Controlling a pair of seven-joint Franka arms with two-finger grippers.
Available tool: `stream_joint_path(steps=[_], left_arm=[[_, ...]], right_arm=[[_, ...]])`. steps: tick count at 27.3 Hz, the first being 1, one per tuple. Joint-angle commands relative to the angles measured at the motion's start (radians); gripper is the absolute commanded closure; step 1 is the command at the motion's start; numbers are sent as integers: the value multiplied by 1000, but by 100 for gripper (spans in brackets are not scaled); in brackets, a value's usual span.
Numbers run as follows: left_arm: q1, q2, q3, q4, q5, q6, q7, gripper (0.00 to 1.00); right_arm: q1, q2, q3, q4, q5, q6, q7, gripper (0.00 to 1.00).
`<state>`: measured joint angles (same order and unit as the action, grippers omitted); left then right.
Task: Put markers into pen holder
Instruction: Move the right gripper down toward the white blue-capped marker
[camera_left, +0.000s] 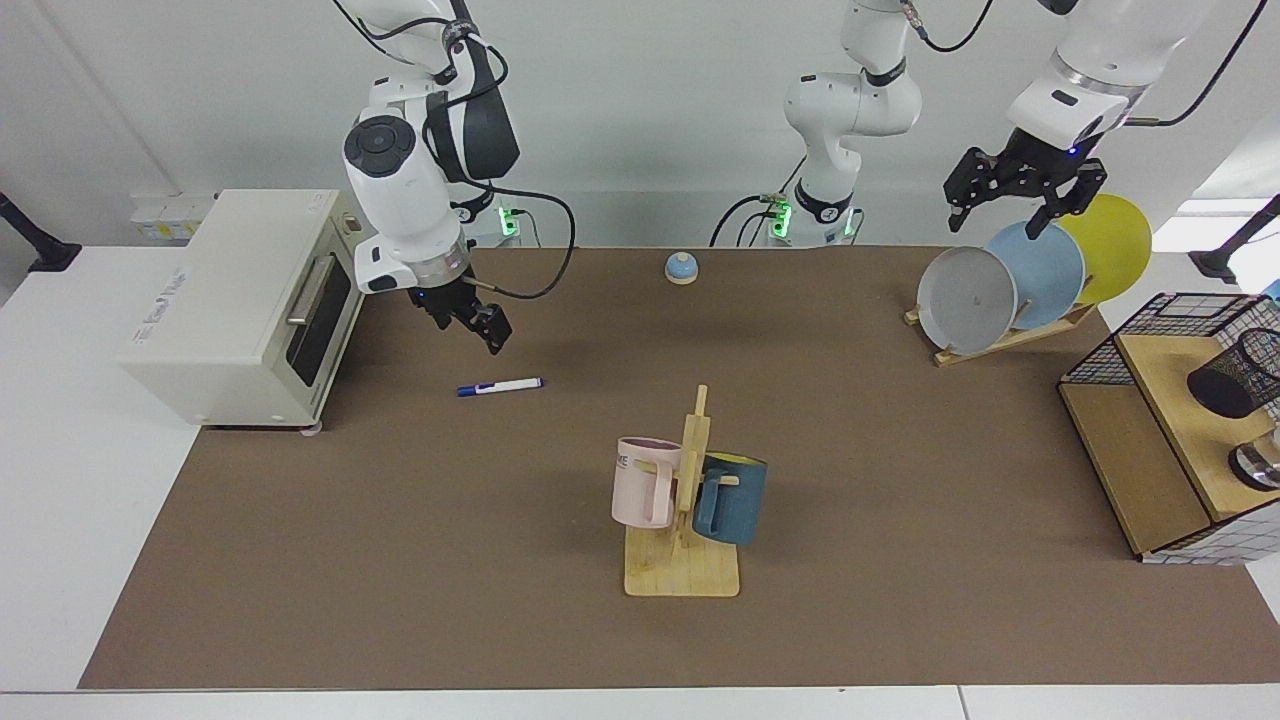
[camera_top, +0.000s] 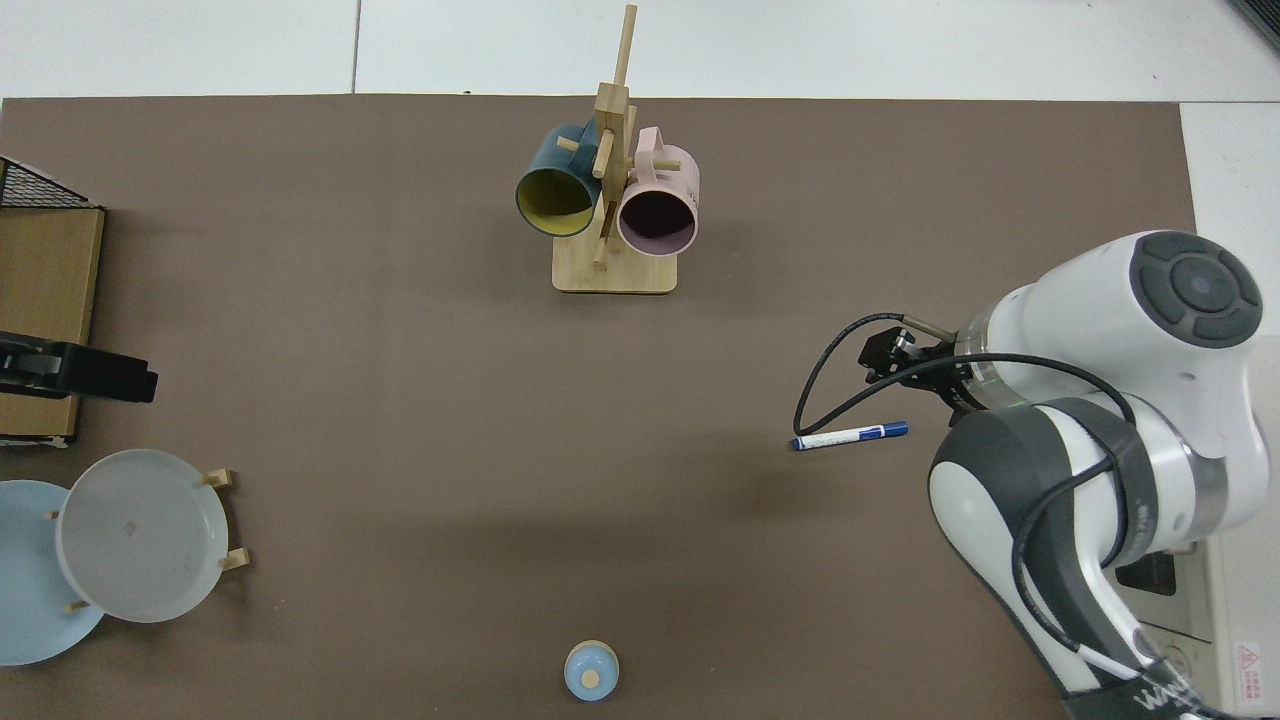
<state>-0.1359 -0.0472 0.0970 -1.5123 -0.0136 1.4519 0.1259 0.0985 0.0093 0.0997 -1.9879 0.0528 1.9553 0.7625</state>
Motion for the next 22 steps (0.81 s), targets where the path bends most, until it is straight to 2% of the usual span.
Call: stream_joint_path(steps=[1,8,13,22], left_arm=[[15,-13,-7,-6,-2,-16,5,0],[15,-22,-7,-23,-2,-16,3,0],[15,-36,-7,-43,-2,-16,5,0],[13,-42,-7,-49,-2,-27,5,0]], right_arm=[[-13,-6,0,-75,21,108,217,0],[-54,-14,0,-154,56,237,392,0],[-56,3,0,-175,56,293,520,0],[-46,5,0,-296,56,436,647,0]])
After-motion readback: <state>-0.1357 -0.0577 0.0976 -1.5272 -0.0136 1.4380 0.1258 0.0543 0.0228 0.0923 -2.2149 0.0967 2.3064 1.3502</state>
